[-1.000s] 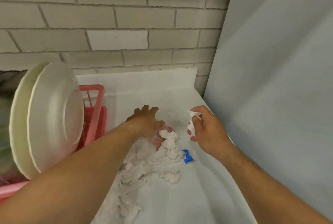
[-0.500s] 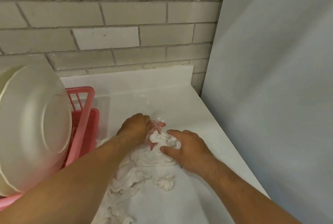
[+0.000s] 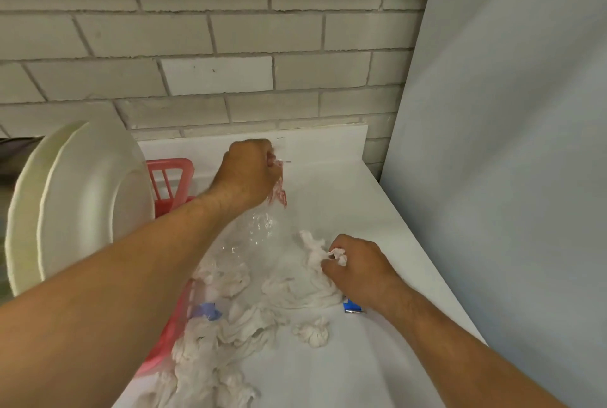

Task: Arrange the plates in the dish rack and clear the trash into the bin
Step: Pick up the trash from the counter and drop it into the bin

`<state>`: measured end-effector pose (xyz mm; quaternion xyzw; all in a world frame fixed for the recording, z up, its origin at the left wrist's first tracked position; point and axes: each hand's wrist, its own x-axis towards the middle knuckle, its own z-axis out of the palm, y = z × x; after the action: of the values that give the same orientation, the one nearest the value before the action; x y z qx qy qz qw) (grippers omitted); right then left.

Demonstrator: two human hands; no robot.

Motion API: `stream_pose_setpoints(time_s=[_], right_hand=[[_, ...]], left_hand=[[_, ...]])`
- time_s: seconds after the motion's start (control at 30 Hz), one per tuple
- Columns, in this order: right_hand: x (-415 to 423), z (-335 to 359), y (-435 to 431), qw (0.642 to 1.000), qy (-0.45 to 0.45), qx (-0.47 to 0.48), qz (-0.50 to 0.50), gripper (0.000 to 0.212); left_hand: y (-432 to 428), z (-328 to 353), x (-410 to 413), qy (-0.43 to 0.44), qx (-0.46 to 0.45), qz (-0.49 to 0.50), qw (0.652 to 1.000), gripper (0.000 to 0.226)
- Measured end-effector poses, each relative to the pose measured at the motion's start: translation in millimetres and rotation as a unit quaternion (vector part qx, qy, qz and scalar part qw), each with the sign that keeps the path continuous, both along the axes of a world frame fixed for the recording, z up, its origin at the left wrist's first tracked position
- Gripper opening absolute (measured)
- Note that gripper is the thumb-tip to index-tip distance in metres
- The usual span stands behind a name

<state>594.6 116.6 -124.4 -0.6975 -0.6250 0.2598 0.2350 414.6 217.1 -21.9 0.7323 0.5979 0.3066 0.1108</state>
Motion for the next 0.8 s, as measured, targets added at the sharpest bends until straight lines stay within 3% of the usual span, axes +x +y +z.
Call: stream_pose_setpoints(time_s=[0.17, 0.27, 0.37, 0.47, 0.53, 0.6, 0.7, 0.8], right_hand=[[1, 3, 0, 0.999, 0.032, -0.003, -0.02, 0.012], [1, 5, 3, 1.0, 0.015, 0.004, -0.02, 0.014], [-4, 8, 6, 1.0, -0.02, -0.001, 0.003, 0.014], [-10, 13, 8, 0.998, -0.047, -0.019, 0.037, 0.038], [-13, 13, 10, 0.993, -0.09, -0.038, 0.062, 0.055], [-15, 10, 14, 0.987, -0.126, -0.062, 0.078, 0.06], [-19, 4, 17, 0.983, -0.15, -0.07, 0.083, 0.041], [-19, 3, 18, 0.985, -0.145, -0.053, 0.077, 0.031]], left_hand=[[-10, 18, 2, -0.052, 0.021, -0.022, 0.998, 0.009], [-19, 21, 2, -0.06, -0.006, -0.078, 0.995, 0.039], [-24, 18, -1, -0.022, -0.011, -0.091, 0.996, 0.044], [-29, 19, -4, -0.012, -0.076, -0.073, 0.994, 0.079], [-33, 20, -6, 0.024, -0.103, -0.08, 0.991, 0.088], [-32, 17, -9, 0.041, -0.066, -0.077, 0.994, 0.067], [-33, 20, -15, 0.017, 0.023, -0.052, 0.998, 0.02], [-33, 21, -21, 0.034, 0.03, -0.061, 0.997, 0.022]])
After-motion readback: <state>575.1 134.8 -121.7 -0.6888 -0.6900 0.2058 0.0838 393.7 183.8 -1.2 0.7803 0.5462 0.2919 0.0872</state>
